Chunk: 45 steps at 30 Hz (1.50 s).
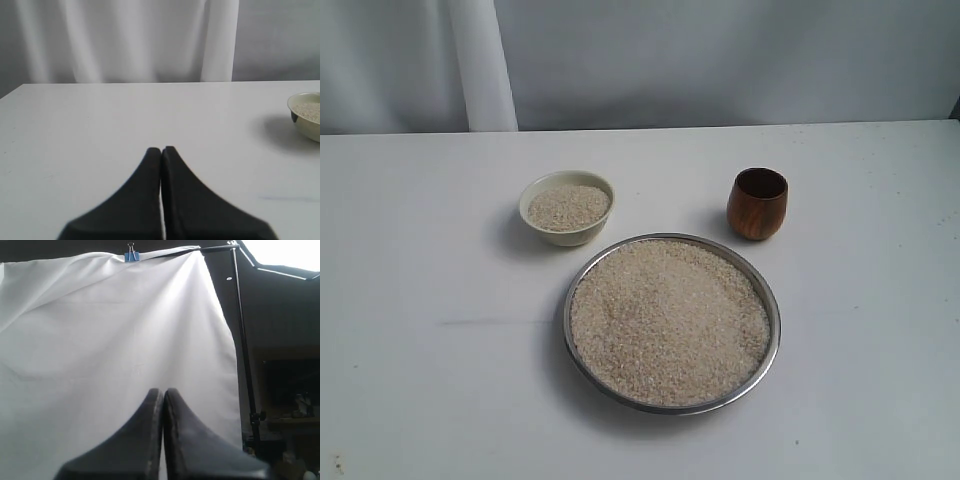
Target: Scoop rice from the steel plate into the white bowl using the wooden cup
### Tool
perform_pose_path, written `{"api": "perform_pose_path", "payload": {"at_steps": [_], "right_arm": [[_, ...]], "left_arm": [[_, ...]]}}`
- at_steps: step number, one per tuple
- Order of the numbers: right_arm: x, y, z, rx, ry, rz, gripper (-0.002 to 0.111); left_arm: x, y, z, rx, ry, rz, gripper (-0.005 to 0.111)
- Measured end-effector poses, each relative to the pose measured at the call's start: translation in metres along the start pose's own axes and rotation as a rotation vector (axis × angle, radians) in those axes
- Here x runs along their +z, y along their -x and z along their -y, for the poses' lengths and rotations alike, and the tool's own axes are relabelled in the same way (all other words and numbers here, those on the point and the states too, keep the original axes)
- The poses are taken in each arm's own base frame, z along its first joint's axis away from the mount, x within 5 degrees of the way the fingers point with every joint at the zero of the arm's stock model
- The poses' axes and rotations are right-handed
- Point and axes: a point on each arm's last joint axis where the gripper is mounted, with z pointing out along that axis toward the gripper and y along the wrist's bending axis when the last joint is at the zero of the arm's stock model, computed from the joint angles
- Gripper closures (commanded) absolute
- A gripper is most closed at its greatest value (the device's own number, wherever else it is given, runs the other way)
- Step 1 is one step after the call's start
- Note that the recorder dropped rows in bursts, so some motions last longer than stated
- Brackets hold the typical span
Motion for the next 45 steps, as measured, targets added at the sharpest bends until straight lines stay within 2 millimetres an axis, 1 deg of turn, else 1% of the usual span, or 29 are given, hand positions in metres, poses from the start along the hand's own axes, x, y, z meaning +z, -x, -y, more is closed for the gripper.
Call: {"api": "perform_pose_path", "payload": {"at_steps": [5,7,11,14,16,18,21,23,25,30,32,34,36,40,45], "right_arm": [[0.0,0.004,0.0,0.026,-0.001,0.042,0.108],[0.0,0.007,0.0,0.09,0.003,0.076,0.108],[-0.001,0.012,0.0,0.289,0.018,0.126,0.108],[0.0,0.009,0.0,0.371,0.019,0.103,0.108],[0.001,0.008,0.0,0.387,0.009,0.058,0.108],[0.007,0.012,0.0,0.389,-0.002,0.005,0.108],[0.027,0.029,-0.001,0.389,-0.016,-0.056,0.108],[0.046,0.039,-0.002,0.373,-0.021,-0.111,0.108],[0.066,0.046,-0.003,0.32,-0.015,-0.178,0.108],[0.123,0.051,-0.004,0.18,-0.027,-0.391,0.108],[0.143,0.045,-0.002,0.137,-0.042,-0.482,0.108],[0.156,0.037,-0.001,0.101,-0.048,-0.546,0.108],[0.168,0.023,0.0,0.063,-0.043,-0.603,0.108],[0.183,-0.014,0.0,0.029,-0.035,-0.723,0.108],[0.194,-0.07,0.001,-0.036,0.0,-0.886,0.108]], "left_arm": [[0.0,0.0,0.0,0.0,0.0,0.0,0.107],[0.0,0.0,0.0,0.0,0.0,0.0,0.107],[0.0,0.0,0.0,0.0,0.0,0.0,0.107],[0.0,0.0,0.0,0.0,0.0,0.0,0.107],[0.0,0.0,0.0,0.0,0.0,0.0,0.107],[0.0,0.0,0.0,0.0,0.0,0.0,0.107],[0.0,0.0,0.0,0.0,0.0,0.0,0.107],[0.0,0.0,0.0,0.0,0.0,0.0,0.107],[0.0,0.0,0.0,0.0,0.0,0.0,0.107],[0.0,0.0,0.0,0.0,0.0,0.0,0.107],[0.0,0.0,0.0,0.0,0.0,0.0,0.107],[0.0,0.0,0.0,0.0,0.0,0.0,0.107],[0.0,0.0,0.0,0.0,0.0,0.0,0.107],[0.0,0.0,0.0,0.0,0.0,0.0,0.107],[0.0,0.0,0.0,0.0,0.0,0.0,0.107]]}}
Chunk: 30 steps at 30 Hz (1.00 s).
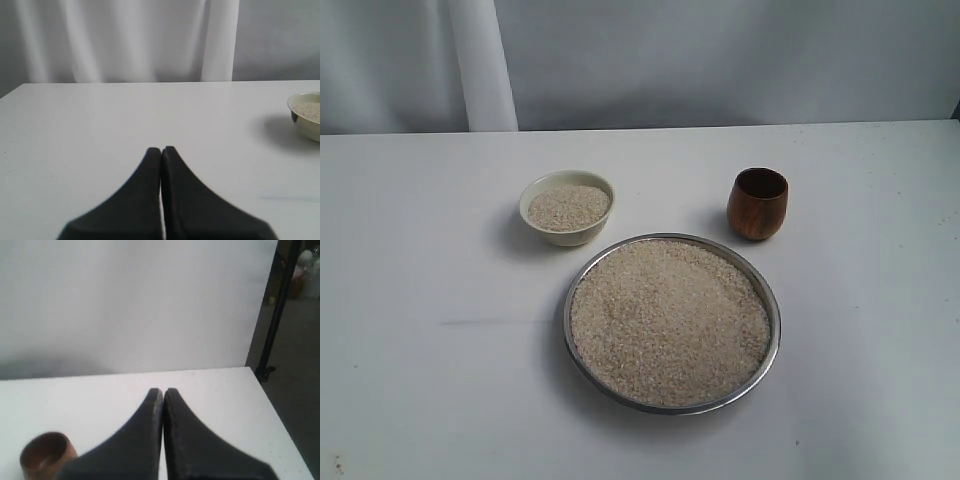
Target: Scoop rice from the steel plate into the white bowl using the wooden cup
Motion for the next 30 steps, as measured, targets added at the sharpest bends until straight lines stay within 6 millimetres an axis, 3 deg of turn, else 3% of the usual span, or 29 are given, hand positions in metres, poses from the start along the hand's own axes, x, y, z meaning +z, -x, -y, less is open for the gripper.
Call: {"api": "perform_pose_path", "payload": {"at_steps": [4,10,18,25,26,28,29,30], "right_arm": [[0.029,-0.02,-0.005,-0.082,0.035,-0.082,0.108],[0.06,-0.044,-0.033,-0.257,0.201,-0.1,0.108],[0.094,-0.079,-0.068,-0.248,0.526,-0.022,0.108],[0.111,-0.105,-0.07,-0.27,0.543,-0.055,0.107],[0.113,-0.107,-0.069,-0.257,0.53,-0.061,0.104],[0.117,-0.111,-0.068,-0.268,0.514,-0.064,0.081],[0.117,-0.111,-0.067,-0.28,0.514,-0.061,0.053],[0.117,-0.111,-0.067,-0.301,0.513,-0.056,0.039]], "left_arm": [[0.0,0.0,0.0,0.0,0.0,0.0,0.107],[0.0,0.0,0.0,0.0,0.0,0.0,0.107],[0.0,0.0,0.0,0.0,0.0,0.0,0.107],[0.0,0.0,0.0,0.0,0.0,0.0,0.107],[0.0,0.0,0.0,0.0,0.0,0.0,0.107],[0.0,0.0,0.0,0.0,0.0,0.0,0.107],[0.0,0.0,0.0,0.0,0.0,0.0,0.107],[0.0,0.0,0.0,0.0,0.0,0.0,0.107]]}}
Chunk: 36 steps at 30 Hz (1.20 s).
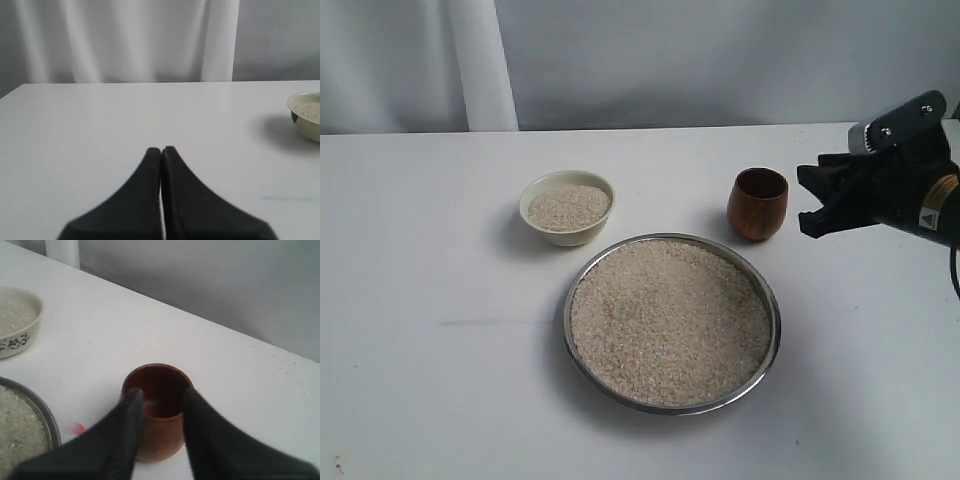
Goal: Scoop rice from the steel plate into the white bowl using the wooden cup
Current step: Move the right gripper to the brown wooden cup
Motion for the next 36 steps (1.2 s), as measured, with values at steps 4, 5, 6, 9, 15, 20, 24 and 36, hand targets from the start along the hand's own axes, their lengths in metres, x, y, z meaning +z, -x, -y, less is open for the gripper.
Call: {"api": "perform_pose_path", "payload": {"at_steps": [4,5,6,9,15,20,24,36], "right_arm": [[0.0,0.001,0.004,0.038,-0.047,0.016,0.003],[0.0,0.001,0.005,0.047,-0.053,0.017,0.003],[0.0,0.002,0.006,0.056,-0.061,0.02,0.003],[0.0,0.002,0.006,0.063,-0.066,0.021,0.003],[0.005,-0.007,0.006,0.087,-0.066,-0.002,0.003],[0.018,-0.029,0.003,0.097,-0.035,-0.036,0.003],[0.026,-0.042,0.0,0.07,-0.013,-0.026,0.003],[0.049,-0.063,0.005,0.068,-0.026,-0.016,0.003]], "left_arm": [[0.0,0.0,0.0,0.0,0.0,0.0,0.107],[0.0,0.0,0.0,0.0,0.0,0.0,0.107],[0.0,0.0,0.0,0.0,0.0,0.0,0.107],[0.0,0.0,0.0,0.0,0.0,0.0,0.107],[0.0,0.0,0.0,0.0,0.0,0.0,0.107],[0.0,0.0,0.0,0.0,0.0,0.0,0.107],[0.0,0.0,0.0,0.0,0.0,0.0,0.107],[0.0,0.0,0.0,0.0,0.0,0.0,0.107]]}}
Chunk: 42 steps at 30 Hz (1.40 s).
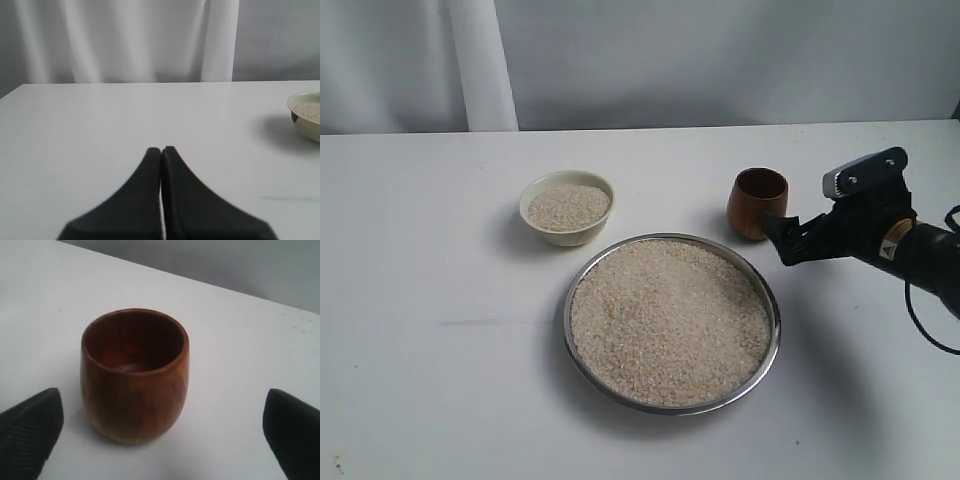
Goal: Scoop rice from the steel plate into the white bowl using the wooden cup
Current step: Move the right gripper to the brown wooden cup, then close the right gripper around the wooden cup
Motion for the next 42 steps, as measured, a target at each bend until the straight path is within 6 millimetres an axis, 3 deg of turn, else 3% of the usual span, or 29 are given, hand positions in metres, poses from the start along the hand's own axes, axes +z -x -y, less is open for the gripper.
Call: {"api": "perform_pose_path", "payload": {"at_steps": [12,32,42], "right_arm": [[0.021,-0.018,0.0,-0.001,0.052,-0.002,0.003],[0.033,-0.002,0.0,-0.071,0.07,0.087,0.003],[0.053,-0.023,0.002,-0.05,0.085,0.048,0.003]], "left_arm": [[0.0,0.0,0.0,0.0,0.0,0.0,0.107],[0.0,0.0,0.0,0.0,0.0,0.0,0.107],[0.0,0.0,0.0,0.0,0.0,0.0,0.107]]}}
